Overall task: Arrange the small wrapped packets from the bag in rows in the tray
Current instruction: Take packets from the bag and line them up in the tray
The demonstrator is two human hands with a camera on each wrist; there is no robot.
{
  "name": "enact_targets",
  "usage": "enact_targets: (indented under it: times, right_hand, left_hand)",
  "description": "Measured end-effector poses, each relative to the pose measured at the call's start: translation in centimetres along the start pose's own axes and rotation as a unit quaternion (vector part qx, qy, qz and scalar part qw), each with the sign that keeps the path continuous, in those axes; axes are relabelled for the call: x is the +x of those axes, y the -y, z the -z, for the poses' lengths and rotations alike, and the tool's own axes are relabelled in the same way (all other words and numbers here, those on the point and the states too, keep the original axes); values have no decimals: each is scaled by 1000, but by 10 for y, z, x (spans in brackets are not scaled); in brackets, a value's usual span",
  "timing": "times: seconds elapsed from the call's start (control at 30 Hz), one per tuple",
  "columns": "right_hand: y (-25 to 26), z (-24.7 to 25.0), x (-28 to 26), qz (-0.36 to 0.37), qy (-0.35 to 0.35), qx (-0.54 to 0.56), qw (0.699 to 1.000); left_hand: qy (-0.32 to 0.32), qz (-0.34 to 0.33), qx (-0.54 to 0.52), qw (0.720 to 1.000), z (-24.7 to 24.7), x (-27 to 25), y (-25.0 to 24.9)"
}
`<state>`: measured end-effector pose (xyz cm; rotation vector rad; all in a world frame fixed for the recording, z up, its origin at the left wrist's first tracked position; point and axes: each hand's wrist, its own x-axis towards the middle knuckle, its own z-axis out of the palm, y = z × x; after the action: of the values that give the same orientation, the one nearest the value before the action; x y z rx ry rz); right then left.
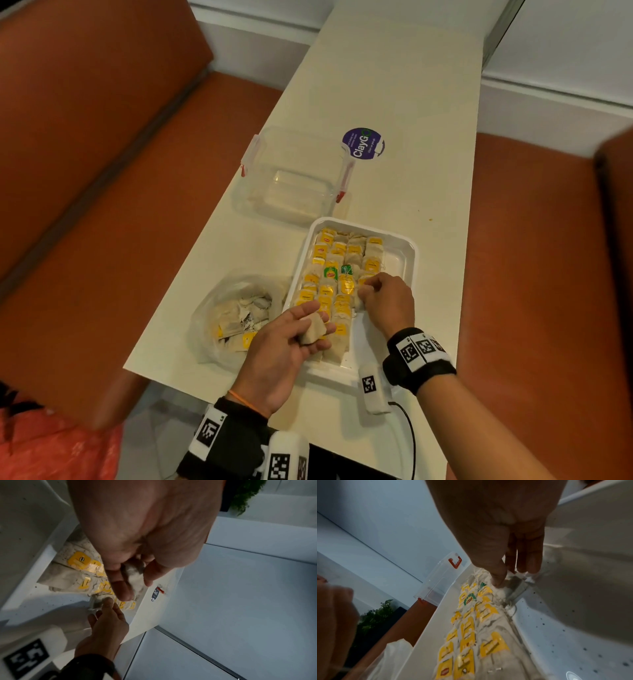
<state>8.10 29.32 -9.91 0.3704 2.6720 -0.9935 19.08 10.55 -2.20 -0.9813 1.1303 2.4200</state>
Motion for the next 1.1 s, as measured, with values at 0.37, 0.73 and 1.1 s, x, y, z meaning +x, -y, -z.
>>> enact_targets:
  times: [0.37, 0.73, 1.1]
  right_hand:
    - [51, 56, -96, 14, 198, 276, 940]
    - [37, 63, -104, 109, 116, 213, 964]
    - [14, 73, -103, 143, 185, 229, 945]
  left_hand:
    - [26, -66, -4, 997, -7, 2, 4]
    - [49, -82, 86, 992, -12, -7, 22]
    - [77, -97, 207, 970, -7, -6, 34]
